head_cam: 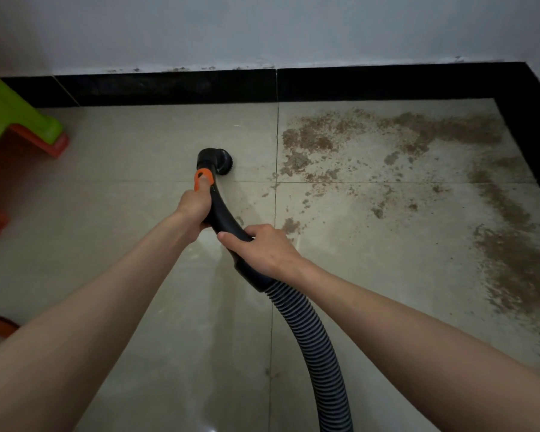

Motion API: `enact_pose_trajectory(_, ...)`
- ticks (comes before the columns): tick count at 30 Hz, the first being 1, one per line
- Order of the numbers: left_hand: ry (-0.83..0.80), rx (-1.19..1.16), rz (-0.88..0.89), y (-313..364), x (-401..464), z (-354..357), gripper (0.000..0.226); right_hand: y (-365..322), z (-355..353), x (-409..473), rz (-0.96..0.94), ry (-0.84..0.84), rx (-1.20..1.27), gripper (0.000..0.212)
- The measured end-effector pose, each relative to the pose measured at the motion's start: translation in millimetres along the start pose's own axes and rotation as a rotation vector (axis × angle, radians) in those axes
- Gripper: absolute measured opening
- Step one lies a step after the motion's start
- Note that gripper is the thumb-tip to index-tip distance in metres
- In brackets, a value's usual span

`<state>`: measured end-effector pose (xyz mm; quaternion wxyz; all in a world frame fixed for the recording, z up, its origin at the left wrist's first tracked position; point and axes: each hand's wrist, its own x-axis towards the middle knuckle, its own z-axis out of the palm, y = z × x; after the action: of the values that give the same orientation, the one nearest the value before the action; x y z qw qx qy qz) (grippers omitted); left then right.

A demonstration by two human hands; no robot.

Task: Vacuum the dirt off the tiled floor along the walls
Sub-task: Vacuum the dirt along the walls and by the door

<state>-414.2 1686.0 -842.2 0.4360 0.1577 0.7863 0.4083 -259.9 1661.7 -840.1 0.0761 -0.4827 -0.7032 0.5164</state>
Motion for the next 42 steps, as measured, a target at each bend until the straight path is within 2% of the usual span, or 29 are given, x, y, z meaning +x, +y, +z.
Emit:
enact_pose_trajectory(23,-0.191,0.067,0.021,3,-30,50,0.053,28,-21,-41,0.087,0.113,0.09,0.043)
enact_pose_trajectory(37,-0.226,0.054,-0.028,-20,-46,26,0.047,25,11,-76,0.073,0.042,0.046,0.039)
enact_pose_trajectory(42,-0.22,0.062,-0.033,-30,-50,16,0.049,26,20,-88,0.066,-0.071,0.045,0.037)
